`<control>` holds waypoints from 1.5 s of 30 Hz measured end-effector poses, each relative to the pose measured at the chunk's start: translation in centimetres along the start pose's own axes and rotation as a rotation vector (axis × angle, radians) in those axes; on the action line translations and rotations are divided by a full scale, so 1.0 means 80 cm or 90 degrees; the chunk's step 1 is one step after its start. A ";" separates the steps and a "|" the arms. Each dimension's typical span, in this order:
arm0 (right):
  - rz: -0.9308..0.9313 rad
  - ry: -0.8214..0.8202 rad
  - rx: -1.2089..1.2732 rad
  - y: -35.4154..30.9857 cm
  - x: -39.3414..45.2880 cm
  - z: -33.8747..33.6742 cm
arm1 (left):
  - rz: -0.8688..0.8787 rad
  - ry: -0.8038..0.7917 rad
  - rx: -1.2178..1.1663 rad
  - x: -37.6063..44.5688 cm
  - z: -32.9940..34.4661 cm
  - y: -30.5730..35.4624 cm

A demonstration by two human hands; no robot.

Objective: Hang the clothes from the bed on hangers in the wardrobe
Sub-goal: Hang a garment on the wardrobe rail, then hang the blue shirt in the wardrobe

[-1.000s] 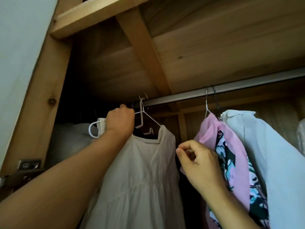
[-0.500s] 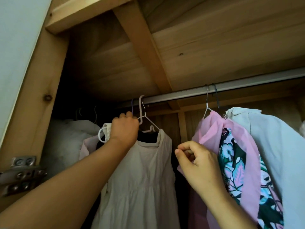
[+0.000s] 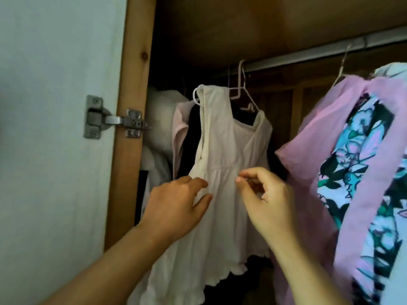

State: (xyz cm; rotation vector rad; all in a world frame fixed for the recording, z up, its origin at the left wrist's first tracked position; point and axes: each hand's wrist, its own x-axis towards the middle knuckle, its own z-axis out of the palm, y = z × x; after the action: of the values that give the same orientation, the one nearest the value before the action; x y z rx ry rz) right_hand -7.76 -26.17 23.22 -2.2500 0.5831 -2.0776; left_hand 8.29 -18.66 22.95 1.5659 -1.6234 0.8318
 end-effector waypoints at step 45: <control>-0.202 -0.981 0.729 -0.891 -0.740 0.363 | -1.179 -0.047 0.434 -1.002 -0.667 -0.172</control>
State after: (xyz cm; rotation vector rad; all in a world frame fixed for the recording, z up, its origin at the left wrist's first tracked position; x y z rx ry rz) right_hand 35.95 50.29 -17.72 -2.1905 -0.8235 0.0120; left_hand 25.51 68.33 -16.95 2.5549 0.5710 0.1577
